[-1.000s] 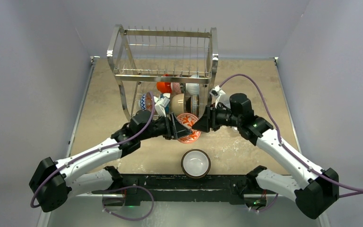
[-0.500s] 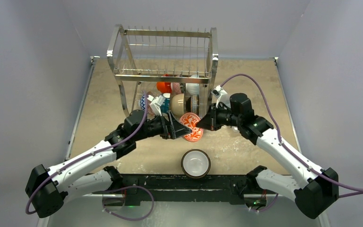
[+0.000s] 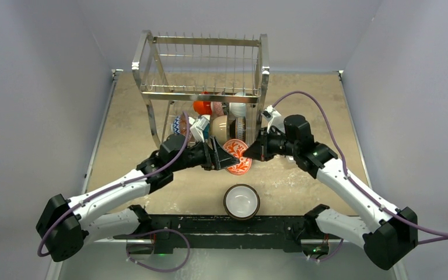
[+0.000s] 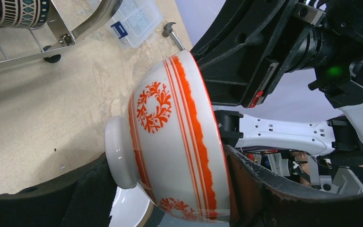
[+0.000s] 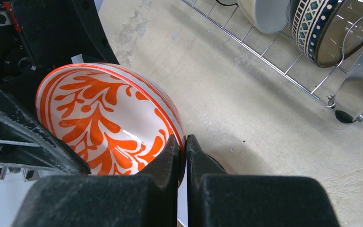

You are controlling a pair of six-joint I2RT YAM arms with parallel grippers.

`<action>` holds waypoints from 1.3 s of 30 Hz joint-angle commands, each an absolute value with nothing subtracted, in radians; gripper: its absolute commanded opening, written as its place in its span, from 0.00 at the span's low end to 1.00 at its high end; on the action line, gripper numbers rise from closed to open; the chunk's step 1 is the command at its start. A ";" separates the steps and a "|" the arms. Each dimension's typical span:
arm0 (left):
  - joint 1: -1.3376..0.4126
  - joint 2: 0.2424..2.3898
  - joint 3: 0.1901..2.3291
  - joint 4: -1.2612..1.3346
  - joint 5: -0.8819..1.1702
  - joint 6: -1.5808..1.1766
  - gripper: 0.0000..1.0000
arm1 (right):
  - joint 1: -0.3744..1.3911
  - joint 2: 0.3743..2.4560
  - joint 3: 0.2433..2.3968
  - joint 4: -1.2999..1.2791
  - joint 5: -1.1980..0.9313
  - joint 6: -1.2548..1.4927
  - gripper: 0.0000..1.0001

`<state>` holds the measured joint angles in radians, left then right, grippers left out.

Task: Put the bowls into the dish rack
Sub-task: Pick up the bowl from the center of the board.

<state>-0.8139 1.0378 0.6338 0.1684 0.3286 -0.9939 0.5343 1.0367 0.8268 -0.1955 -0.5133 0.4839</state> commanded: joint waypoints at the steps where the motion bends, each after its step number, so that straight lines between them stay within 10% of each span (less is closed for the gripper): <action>1: -0.815 1.043 0.630 0.259 0.355 -1.011 0.66 | 0.532 1.033 0.874 -0.153 -0.520 0.476 0.01; 8: -0.814 1.025 0.610 0.290 0.337 -1.040 0.33 | 0.533 1.035 0.872 -0.157 -0.516 0.478 0.15; 13: -0.814 0.984 0.625 0.226 0.288 -1.029 0.22 | 0.532 1.024 0.876 -0.160 -0.493 0.497 0.43; 29: -0.806 0.906 0.787 -0.037 0.195 -0.956 0.07 | 0.532 0.934 0.898 -0.163 -0.404 0.535 0.86; 39: -0.807 0.926 0.972 -0.123 0.206 -0.949 0.00 | 0.531 0.876 0.895 -0.228 -0.198 0.569 0.91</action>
